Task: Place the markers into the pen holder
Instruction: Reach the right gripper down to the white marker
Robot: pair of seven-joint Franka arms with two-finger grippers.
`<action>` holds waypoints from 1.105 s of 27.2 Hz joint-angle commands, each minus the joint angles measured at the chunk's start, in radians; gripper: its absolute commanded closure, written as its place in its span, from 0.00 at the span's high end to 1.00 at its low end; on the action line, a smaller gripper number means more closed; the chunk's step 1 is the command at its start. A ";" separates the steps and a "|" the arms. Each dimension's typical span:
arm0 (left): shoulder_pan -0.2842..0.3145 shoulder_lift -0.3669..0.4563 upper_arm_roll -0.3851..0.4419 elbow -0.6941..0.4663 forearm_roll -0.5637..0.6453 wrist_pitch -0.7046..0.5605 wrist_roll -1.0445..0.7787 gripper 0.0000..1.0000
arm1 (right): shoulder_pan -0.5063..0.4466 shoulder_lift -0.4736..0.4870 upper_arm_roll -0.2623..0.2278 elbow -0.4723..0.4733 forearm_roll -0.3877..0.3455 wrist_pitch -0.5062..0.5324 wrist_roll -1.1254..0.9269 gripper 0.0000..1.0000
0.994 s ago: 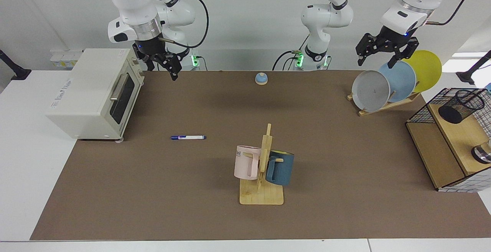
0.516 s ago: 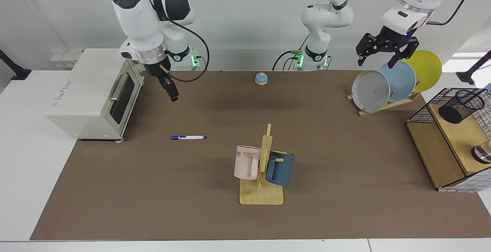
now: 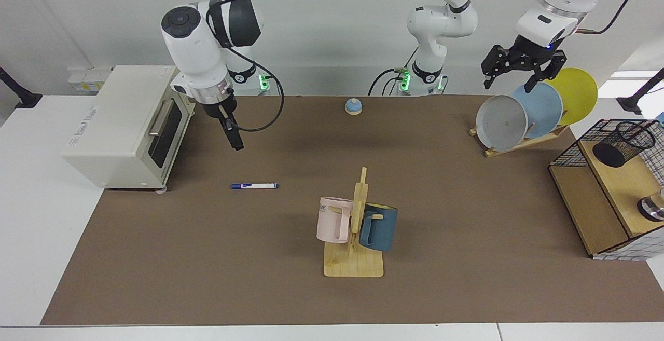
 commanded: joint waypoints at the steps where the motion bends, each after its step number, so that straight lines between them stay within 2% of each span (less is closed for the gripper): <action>1: 0.000 -0.016 0.003 -0.007 -0.009 -0.014 -0.006 1.00 | -0.018 0.034 0.009 -0.010 0.046 0.051 0.043 1.00; 8: 0.000 -0.016 0.003 -0.009 -0.009 -0.014 -0.006 1.00 | -0.016 0.059 0.011 -0.073 0.048 0.160 0.040 1.00; 15: -0.006 -0.016 0.001 -0.009 -0.010 -0.014 -0.006 1.00 | -0.018 0.128 0.011 -0.076 0.049 0.255 0.037 1.00; 26: -0.003 -0.016 0.003 -0.012 -0.010 -0.014 -0.006 1.00 | -0.018 0.232 0.011 -0.076 0.049 0.354 0.037 1.00; 30: -0.004 -0.016 0.003 -0.012 -0.010 -0.014 -0.006 1.00 | -0.018 0.238 0.011 -0.076 0.052 0.367 0.037 1.00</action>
